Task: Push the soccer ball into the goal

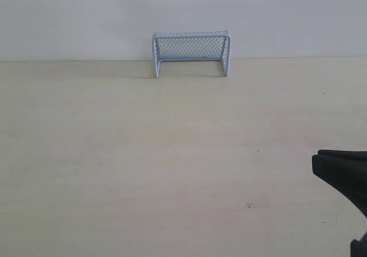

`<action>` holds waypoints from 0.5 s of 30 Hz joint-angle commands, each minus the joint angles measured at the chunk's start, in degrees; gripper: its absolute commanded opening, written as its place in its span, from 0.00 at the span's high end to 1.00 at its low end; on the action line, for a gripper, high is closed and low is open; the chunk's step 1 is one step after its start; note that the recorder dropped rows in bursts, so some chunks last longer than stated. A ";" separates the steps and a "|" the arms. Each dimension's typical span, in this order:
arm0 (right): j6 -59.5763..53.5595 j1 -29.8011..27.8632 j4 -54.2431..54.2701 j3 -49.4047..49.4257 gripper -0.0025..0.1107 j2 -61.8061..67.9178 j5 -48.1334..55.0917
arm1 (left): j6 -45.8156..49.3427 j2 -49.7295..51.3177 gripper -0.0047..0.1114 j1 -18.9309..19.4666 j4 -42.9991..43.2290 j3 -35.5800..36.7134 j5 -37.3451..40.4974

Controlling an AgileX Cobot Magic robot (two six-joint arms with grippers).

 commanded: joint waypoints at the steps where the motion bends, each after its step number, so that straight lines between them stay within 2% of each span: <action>1: -0.03 -0.30 -0.18 0.36 0.98 -0.22 -0.52 | -0.53 0.31 0.91 -0.45 0.02 -0.24 -0.19; 9: -0.03 -9.79 -0.09 0.36 0.98 -0.35 -0.52 | -0.53 0.31 0.91 -0.45 0.02 -0.24 -0.19; 15: -0.03 -15.58 0.02 0.36 0.98 -5.38 -0.52 | -0.53 0.31 0.91 -0.45 0.02 -0.24 -0.19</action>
